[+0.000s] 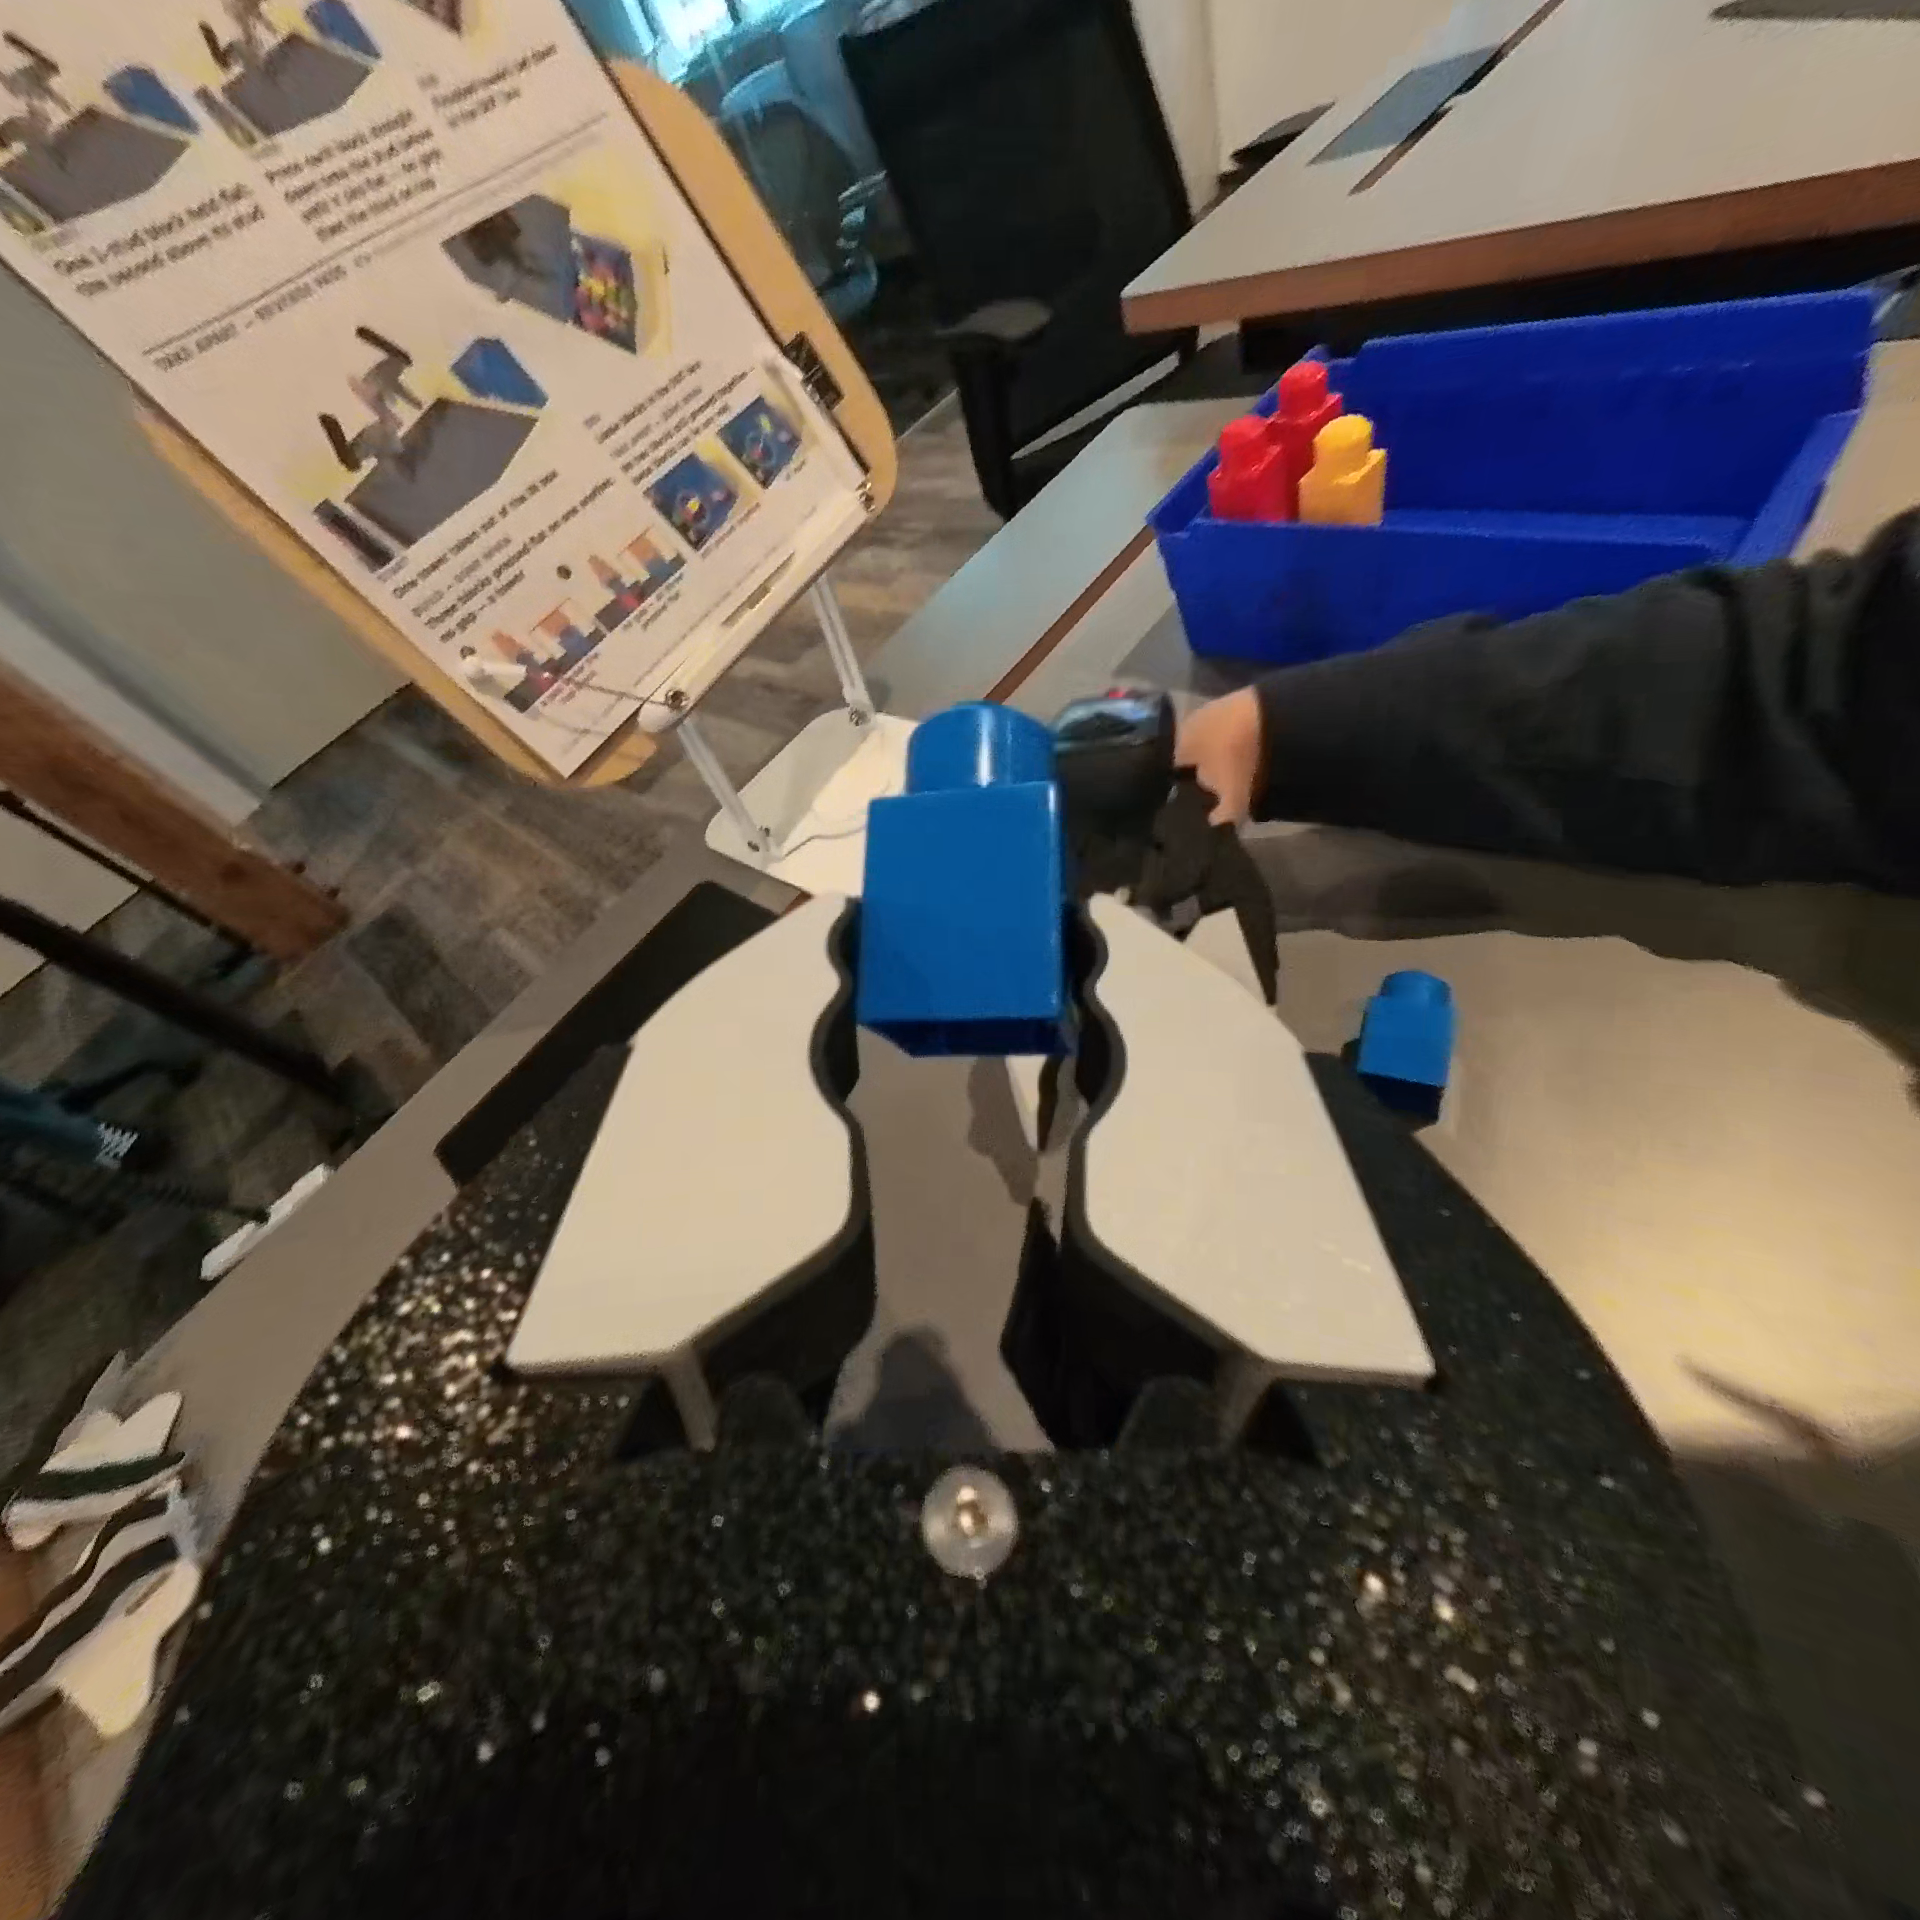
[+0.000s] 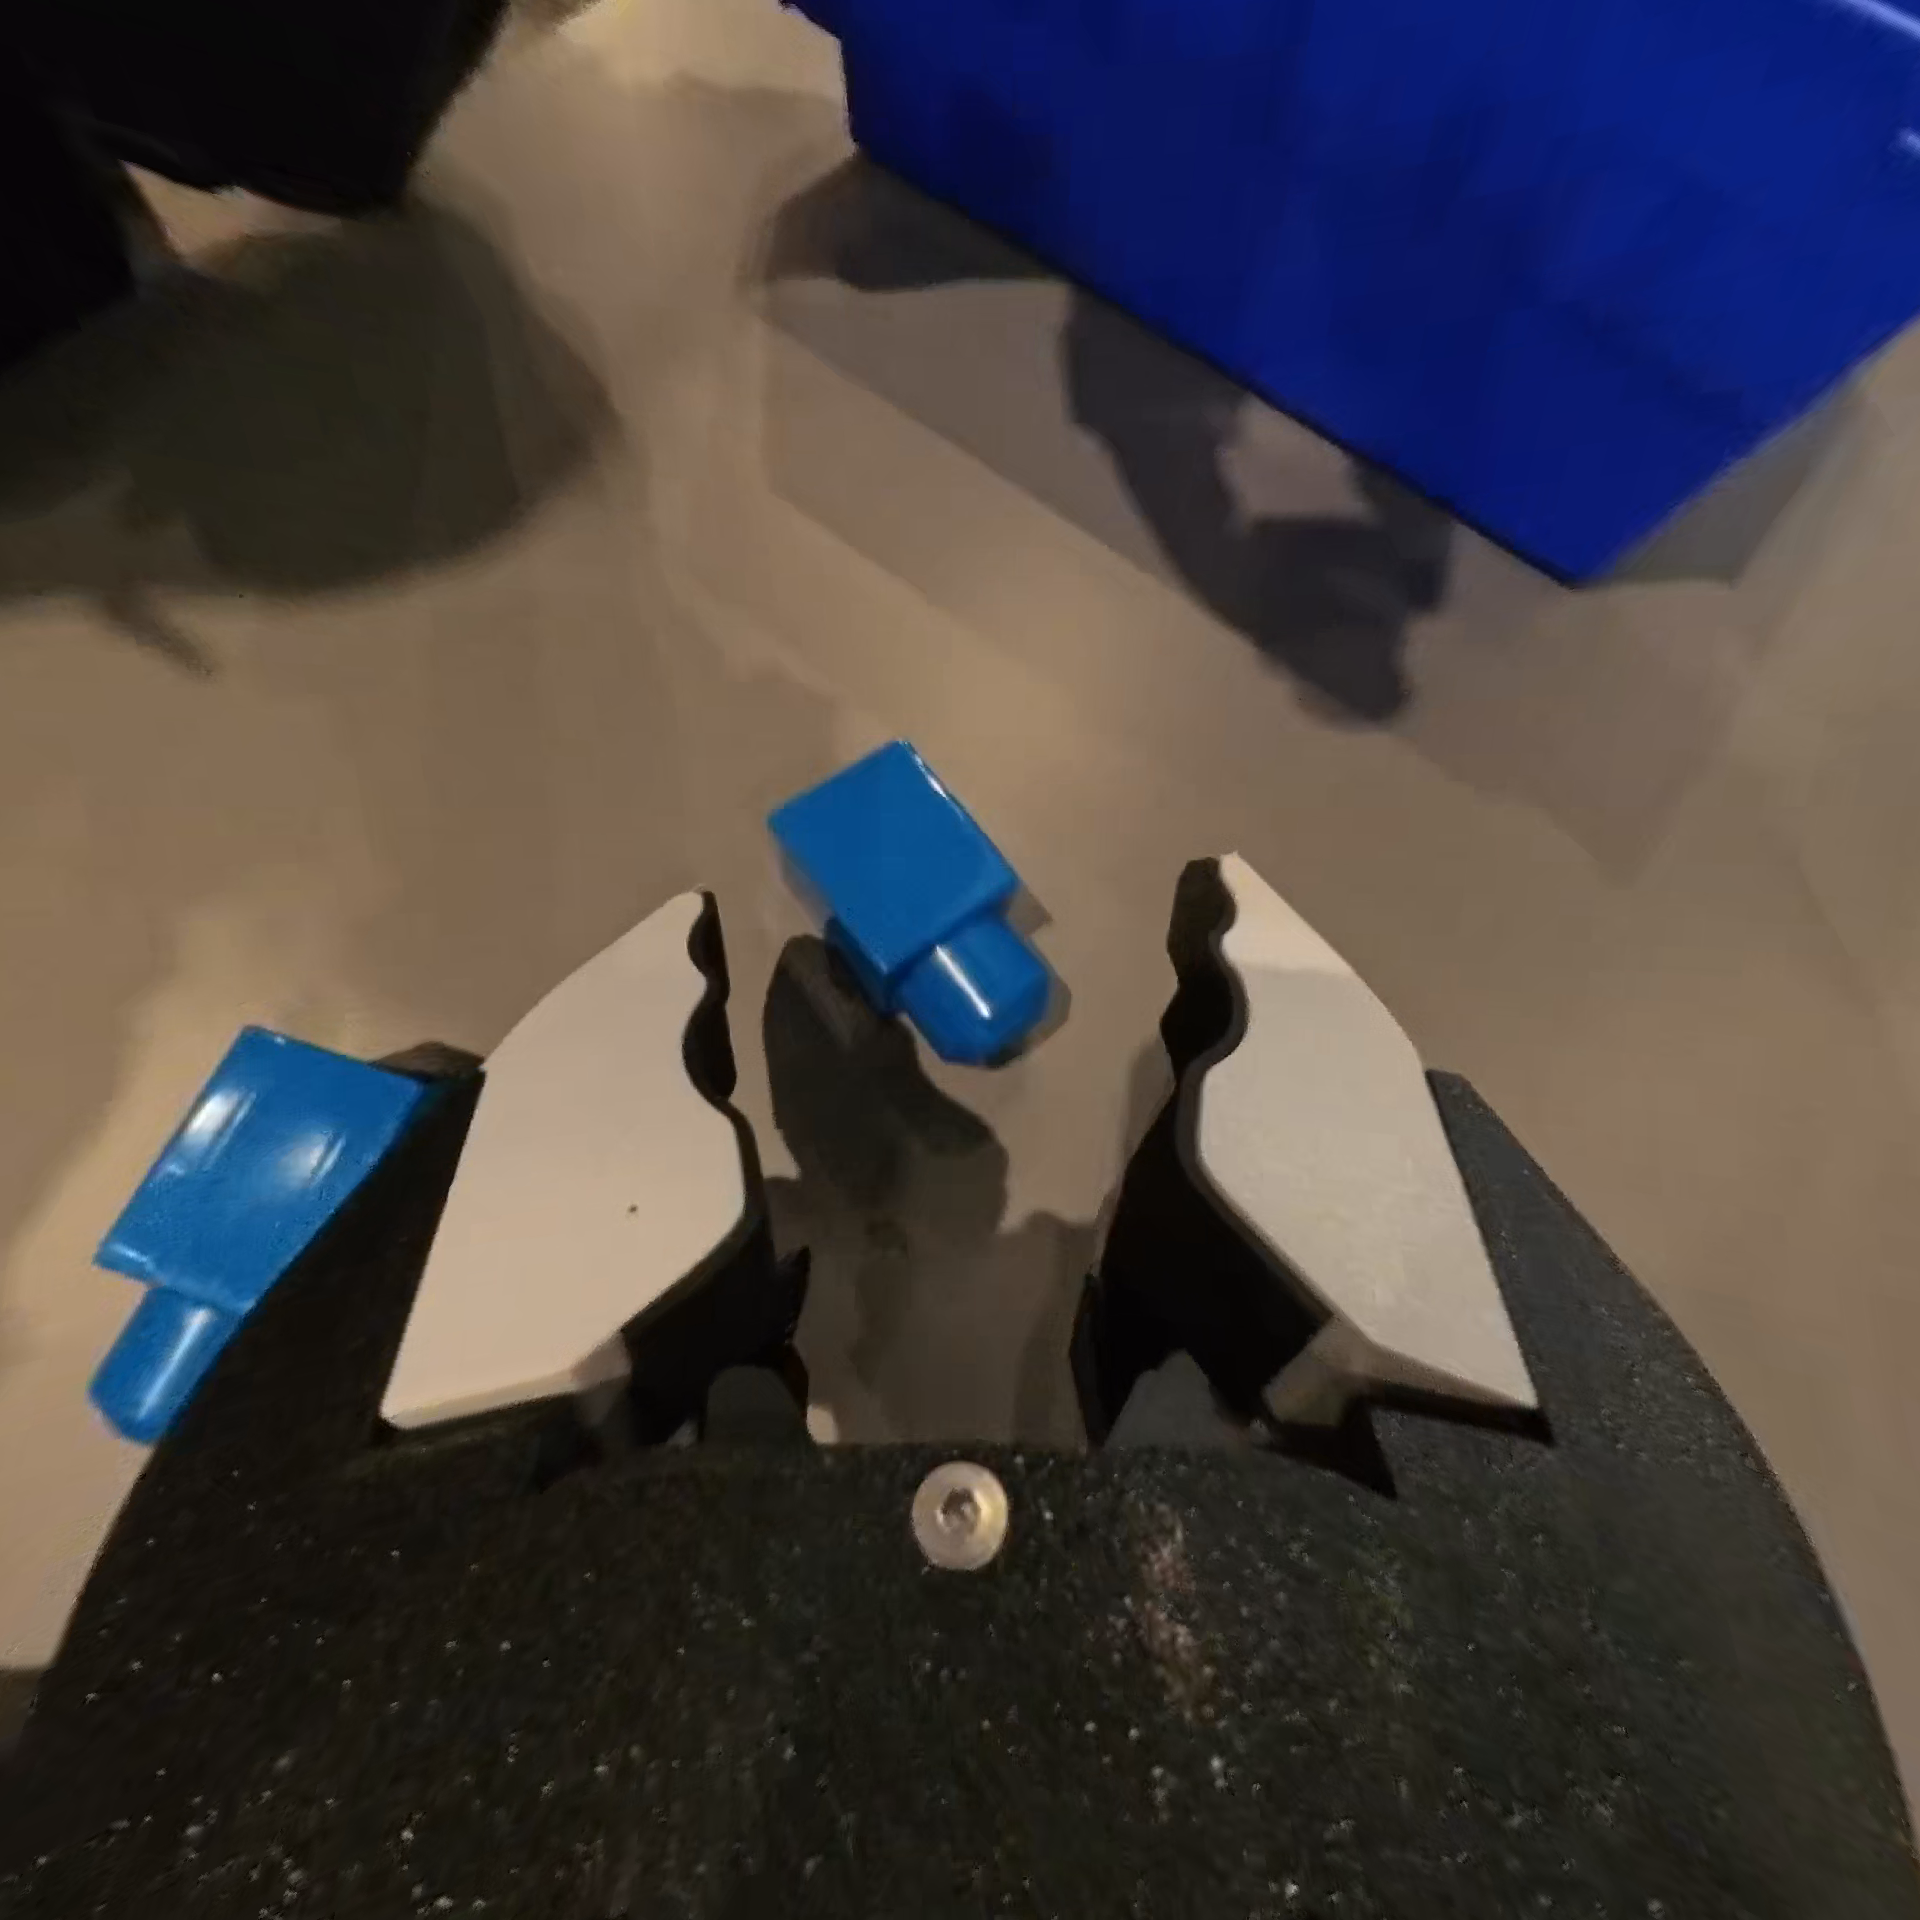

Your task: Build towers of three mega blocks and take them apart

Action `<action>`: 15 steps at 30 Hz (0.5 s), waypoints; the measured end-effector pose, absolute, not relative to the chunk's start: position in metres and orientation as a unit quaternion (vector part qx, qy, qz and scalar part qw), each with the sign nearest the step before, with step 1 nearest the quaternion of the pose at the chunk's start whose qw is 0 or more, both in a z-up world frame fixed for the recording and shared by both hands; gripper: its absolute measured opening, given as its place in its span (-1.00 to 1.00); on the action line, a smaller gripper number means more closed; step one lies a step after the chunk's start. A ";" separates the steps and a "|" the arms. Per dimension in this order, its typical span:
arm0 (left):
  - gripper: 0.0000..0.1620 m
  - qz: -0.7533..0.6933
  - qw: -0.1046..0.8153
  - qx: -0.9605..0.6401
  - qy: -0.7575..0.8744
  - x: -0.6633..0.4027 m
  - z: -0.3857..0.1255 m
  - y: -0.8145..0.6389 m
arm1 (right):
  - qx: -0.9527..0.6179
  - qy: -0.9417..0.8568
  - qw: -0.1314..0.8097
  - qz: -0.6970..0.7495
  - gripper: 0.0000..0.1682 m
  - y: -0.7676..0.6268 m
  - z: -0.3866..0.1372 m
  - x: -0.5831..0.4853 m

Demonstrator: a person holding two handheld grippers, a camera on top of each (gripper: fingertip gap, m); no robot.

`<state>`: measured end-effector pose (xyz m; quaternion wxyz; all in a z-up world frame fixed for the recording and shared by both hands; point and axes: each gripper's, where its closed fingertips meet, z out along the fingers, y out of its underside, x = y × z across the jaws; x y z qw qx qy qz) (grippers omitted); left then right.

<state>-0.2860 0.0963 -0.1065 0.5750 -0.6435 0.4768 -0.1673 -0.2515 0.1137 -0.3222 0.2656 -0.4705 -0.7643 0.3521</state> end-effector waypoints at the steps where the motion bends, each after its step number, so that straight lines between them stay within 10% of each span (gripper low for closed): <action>1: -0.53 -0.174 0.577 -0.638 0.480 -0.286 -0.106 0.095 | -0.460 -0.772 0.258 0.355 -0.02 0.111 -0.325 -0.255; 10: -0.53 -0.193 0.574 -0.628 0.490 -0.287 -0.114 0.095 | -0.426 -0.801 0.227 0.355 -0.12 0.111 -0.351 -0.263; 15: -0.53 -0.190 0.572 -0.625 0.496 -0.290 -0.118 0.096 | -0.432 -0.792 0.219 0.372 -0.53 0.111 -0.345 -0.263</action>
